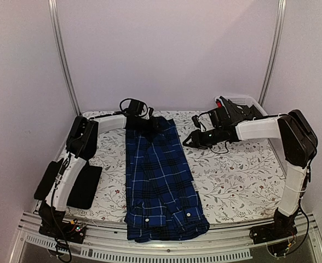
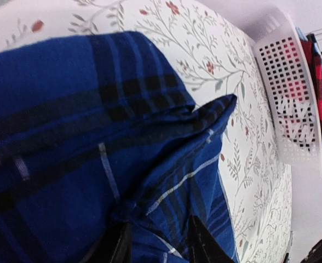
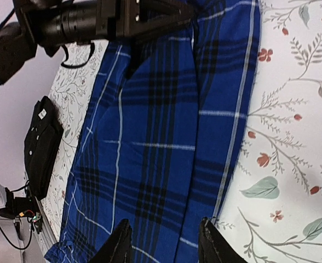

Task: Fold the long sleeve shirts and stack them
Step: Adjust the rectangle-folded shirt at the center of the board, then move the rectangle-folded shirt to the center of the board.

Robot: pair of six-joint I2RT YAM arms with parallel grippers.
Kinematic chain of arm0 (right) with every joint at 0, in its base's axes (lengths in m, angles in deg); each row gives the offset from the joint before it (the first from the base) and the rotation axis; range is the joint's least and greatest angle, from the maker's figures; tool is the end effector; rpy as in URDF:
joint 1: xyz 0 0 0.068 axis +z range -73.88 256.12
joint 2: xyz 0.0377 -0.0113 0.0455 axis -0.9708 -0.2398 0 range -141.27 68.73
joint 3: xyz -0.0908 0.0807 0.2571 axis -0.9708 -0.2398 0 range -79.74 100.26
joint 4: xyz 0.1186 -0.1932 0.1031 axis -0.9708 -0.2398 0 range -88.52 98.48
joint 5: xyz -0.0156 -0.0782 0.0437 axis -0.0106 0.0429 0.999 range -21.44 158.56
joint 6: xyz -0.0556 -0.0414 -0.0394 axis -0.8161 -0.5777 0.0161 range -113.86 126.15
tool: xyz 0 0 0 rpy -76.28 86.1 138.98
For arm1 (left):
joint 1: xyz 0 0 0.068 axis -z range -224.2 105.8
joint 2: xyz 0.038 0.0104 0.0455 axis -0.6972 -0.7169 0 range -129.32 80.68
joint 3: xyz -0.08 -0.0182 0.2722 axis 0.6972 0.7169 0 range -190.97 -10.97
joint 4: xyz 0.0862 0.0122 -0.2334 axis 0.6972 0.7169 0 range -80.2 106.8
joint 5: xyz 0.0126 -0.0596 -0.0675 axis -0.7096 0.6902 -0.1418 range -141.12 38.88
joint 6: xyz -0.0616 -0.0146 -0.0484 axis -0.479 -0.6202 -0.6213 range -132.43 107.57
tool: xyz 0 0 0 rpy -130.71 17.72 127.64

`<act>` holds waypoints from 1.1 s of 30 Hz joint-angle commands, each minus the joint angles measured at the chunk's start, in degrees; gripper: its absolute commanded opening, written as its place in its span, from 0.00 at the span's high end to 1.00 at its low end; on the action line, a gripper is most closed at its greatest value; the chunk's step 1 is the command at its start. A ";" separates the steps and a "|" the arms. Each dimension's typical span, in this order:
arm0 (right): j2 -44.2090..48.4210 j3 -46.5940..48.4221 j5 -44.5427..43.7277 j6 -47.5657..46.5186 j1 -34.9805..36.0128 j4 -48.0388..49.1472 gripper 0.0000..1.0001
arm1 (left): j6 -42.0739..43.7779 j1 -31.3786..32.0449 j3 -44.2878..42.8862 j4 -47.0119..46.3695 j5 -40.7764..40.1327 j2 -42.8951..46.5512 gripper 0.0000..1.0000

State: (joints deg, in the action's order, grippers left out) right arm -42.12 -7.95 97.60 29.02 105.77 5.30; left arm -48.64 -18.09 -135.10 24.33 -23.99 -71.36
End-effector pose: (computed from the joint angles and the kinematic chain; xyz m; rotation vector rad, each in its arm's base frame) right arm 0.3617 0.2442 0.1817 -0.4182 2.3895 1.0317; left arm 0.5216 -0.2905 0.0962 0.0441 2.4681 -1.0666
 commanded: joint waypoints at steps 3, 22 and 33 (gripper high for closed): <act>4.66 -3.49 -1.88 -2.21 3.51 -2.69 0.59 | 0.79 -2.59 -10.25 4.32 5.45 -4.53 0.66; 8.99 -10.27 -10.70 -6.06 5.65 -7.43 0.47 | -0.55 -0.93 44.33 -5.50 -9.09 45.24 0.52; 6.26 -8.87 -13.34 -4.87 7.64 -9.23 0.47 | -5.10 1.77 70.03 -6.84 -18.34 55.96 0.53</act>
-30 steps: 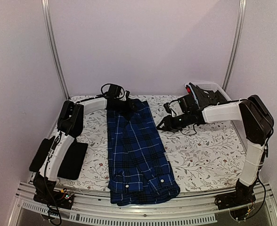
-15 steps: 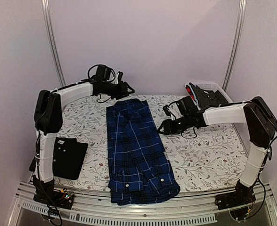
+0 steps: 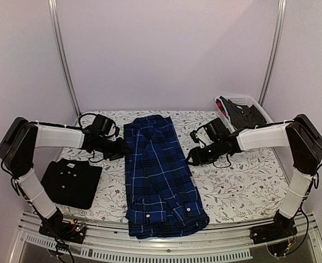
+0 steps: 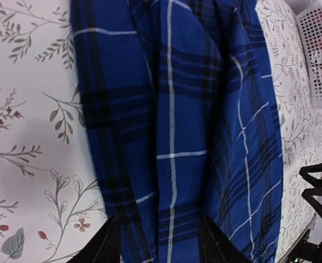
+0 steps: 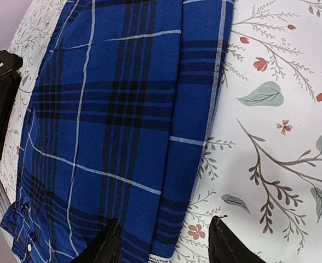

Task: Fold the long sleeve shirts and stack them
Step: Move the rectangle-folded shirt to the center of the board.

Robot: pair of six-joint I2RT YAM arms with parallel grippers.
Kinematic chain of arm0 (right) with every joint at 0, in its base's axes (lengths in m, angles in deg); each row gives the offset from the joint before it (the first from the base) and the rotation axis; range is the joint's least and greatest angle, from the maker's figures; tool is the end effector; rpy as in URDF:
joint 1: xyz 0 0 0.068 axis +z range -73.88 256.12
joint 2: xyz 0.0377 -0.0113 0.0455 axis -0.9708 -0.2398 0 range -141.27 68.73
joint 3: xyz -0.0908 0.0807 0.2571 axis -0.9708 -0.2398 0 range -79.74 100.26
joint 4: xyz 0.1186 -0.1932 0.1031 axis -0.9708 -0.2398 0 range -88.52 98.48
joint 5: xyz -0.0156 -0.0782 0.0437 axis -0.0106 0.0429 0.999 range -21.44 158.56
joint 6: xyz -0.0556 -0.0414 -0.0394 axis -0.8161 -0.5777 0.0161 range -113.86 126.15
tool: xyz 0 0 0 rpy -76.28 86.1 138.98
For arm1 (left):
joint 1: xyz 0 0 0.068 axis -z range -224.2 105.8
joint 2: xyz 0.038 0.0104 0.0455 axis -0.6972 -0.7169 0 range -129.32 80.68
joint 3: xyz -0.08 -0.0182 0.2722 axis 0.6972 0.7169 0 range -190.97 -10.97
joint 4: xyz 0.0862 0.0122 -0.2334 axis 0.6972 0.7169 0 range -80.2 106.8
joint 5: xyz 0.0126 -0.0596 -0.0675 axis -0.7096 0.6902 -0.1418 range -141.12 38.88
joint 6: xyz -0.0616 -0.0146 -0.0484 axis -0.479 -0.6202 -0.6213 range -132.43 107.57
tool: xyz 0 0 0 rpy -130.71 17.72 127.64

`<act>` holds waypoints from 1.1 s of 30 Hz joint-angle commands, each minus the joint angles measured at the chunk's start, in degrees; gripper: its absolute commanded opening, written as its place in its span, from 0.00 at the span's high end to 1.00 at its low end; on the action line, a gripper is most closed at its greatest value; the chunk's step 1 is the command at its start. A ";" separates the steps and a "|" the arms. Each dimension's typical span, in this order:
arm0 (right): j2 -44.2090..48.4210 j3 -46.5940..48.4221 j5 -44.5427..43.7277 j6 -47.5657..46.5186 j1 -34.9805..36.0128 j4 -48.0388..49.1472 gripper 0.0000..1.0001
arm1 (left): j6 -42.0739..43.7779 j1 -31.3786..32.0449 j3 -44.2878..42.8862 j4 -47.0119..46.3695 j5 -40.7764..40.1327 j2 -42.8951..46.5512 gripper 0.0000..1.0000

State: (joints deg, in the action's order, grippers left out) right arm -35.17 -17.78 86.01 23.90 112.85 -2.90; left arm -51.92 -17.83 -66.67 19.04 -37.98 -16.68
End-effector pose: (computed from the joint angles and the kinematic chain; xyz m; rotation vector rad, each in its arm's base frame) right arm 0.2939 0.2449 0.1591 -0.5606 2.5503 0.7514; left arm 0.3131 -0.1726 0.1685 -0.1903 2.5838 -0.7501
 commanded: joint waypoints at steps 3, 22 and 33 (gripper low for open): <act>-2.22 2.14 -2.19 0.98 0.94 -1.26 0.48 | -2.03 1.90 1.85 -1.90 -5.28 -0.79 0.54; -11.24 8.76 -6.19 4.88 2.20 -2.68 0.82 | -1.38 2.54 -5.49 -0.72 -9.02 -12.38 0.85; -18.15 18.55 -8.44 5.97 -0.39 -3.44 0.96 | 0.55 -1.14 -17.69 0.21 -7.90 -21.92 0.90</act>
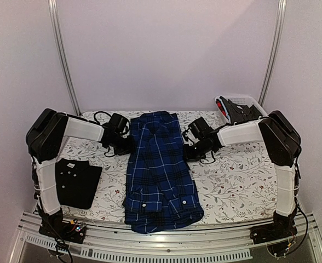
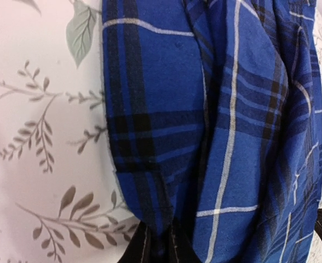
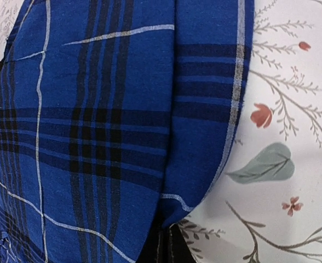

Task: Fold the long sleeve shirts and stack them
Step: Move the rectangle-folded shirt to the center of the board, then pick up the rectangle-folded shirt from the center of the board.

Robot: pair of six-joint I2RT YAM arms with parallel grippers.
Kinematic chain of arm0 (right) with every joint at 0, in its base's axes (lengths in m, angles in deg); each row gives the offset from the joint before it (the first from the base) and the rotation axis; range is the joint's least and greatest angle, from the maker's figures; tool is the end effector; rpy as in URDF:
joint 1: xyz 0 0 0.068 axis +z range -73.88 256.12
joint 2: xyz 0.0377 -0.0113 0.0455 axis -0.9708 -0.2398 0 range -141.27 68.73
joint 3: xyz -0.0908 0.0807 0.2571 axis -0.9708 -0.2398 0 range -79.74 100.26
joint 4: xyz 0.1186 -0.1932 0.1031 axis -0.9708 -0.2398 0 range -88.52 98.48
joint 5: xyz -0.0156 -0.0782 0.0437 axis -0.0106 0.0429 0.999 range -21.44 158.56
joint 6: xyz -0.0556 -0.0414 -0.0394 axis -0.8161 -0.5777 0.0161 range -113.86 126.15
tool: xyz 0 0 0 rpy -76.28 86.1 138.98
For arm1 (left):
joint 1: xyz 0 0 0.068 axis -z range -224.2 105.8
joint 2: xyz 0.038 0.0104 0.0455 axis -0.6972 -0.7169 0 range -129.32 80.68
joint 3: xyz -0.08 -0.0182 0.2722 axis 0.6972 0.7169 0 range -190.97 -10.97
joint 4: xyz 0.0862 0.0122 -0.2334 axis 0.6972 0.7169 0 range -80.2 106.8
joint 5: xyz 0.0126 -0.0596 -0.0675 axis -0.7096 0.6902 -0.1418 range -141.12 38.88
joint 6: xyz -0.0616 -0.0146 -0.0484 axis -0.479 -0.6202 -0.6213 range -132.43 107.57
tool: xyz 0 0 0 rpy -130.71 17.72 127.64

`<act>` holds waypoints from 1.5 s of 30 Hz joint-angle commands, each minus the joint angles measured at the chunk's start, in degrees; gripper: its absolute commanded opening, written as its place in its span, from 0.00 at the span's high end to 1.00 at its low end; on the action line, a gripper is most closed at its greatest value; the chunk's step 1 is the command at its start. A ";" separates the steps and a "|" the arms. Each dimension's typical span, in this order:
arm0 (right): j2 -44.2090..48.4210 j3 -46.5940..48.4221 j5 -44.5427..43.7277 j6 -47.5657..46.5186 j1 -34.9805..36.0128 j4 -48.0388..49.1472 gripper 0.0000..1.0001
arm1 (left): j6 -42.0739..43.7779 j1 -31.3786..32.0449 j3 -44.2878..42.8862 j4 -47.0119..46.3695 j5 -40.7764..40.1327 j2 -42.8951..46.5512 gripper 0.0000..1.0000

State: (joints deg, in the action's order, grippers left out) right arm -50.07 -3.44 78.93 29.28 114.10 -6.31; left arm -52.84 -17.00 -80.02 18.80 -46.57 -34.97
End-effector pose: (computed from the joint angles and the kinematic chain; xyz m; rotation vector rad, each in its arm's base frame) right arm 0.3398 0.2809 0.1238 -0.4161 2.6433 0.6080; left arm 0.3735 -0.1980 0.1175 -0.2706 2.6201 -0.5407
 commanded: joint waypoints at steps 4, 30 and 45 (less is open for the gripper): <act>-5.33 7.79 -0.22 0.68 -3.05 -0.43 0.92 | 3.33 -3.39 -11.08 2.80 1.56 -8.04 0.87; 24.07 -24.23 6.75 4.24 2.05 0.68 0.48 | -5.04 5.71 27.67 6.17 5.72 30.83 0.54; 32.92 -36.48 9.62 14.04 7.31 4.56 0.49 | -15.22 13.00 40.06 4.57 7.82 40.76 0.65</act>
State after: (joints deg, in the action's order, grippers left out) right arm -18.64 -38.63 87.39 40.38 120.92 -4.36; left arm -64.81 -4.89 -42.61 25.40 -40.77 3.91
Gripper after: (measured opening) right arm 0.514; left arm 0.371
